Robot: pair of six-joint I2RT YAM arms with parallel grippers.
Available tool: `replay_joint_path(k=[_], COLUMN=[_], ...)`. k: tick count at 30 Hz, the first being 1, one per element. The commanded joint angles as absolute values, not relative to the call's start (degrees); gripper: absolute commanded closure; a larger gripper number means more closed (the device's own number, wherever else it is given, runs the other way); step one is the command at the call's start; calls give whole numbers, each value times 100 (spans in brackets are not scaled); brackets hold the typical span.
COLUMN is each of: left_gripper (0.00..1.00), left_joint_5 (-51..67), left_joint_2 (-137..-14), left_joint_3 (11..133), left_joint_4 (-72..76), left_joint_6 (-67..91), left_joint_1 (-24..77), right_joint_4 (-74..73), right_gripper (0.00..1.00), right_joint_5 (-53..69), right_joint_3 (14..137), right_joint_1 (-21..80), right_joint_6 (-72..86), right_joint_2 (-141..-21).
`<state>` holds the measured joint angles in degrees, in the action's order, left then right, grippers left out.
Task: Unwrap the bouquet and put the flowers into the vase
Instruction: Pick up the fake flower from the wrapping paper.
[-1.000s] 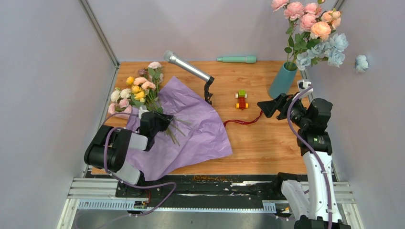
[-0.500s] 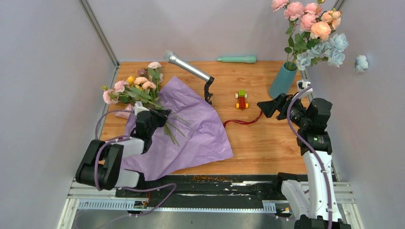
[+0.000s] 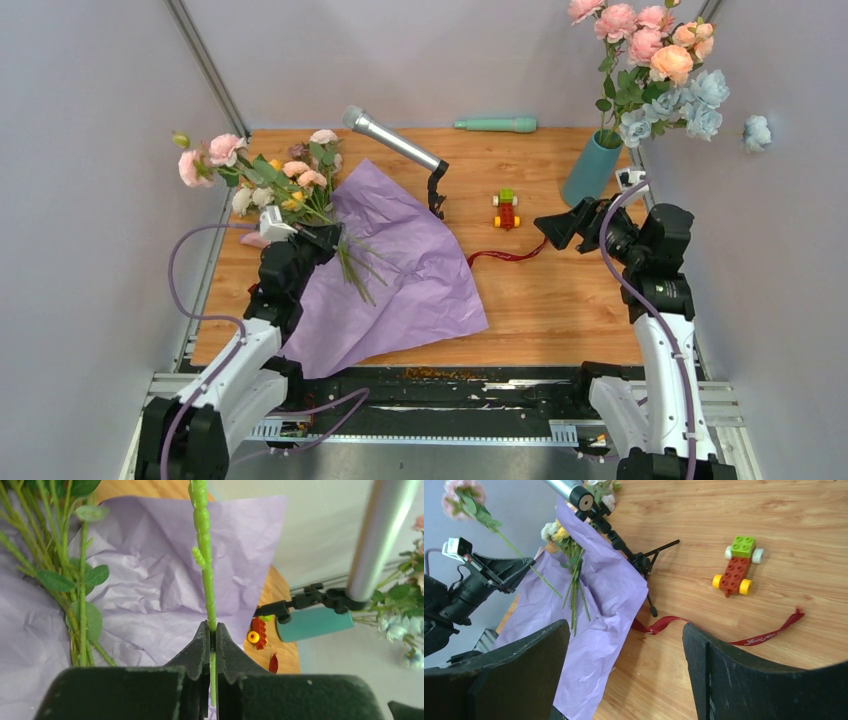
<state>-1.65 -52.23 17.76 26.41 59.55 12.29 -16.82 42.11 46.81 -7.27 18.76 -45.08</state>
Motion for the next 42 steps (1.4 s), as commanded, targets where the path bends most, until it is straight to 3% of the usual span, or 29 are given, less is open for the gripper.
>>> replay_joint_path(k=[1, 8, 16, 24, 32, 38, 42], left_gripper=[100, 100, 100, 100, 100, 100, 100], left_joint_5=[134, 1486, 2552, 2630, 2436, 2386, 2368], left_joint_2=[-4335, -3728, -3772, -4392, -4804, -4845, -4835], left_joint_3=[2296, 3220, 3892, 3998, 4007, 3845, 3767], left_joint_4=[1631, 456, 299, 670, 804, 949, 983], left_joint_6=[4547, 2876, 2232, 2345, 2151, 2240, 2257], left_joint_1=[1213, 1369, 2712, 4280, 5032, 5156, 5168], right_joint_4=[-1384, -1076, -521, 812, 1746, 1922, 1983], right_gripper=[16, 16, 17, 20, 22, 31, 47], right_joint_5=[4807, 4799, 4063, 3771, 3386, 3487, 3430], right_joint_3=[4750, 4659, 4889, 5058, 5115, 5202, 5218], right_joint_1=[-621, -53, 1467, 2722, 3558, 3748, 3883], right_joint_6=[1821, 2013, 2413, 3151, 3406, 3460, 3463], right_joint_2=[-4596, -4822, -5060, -5308, -5593, -5854, -5933])
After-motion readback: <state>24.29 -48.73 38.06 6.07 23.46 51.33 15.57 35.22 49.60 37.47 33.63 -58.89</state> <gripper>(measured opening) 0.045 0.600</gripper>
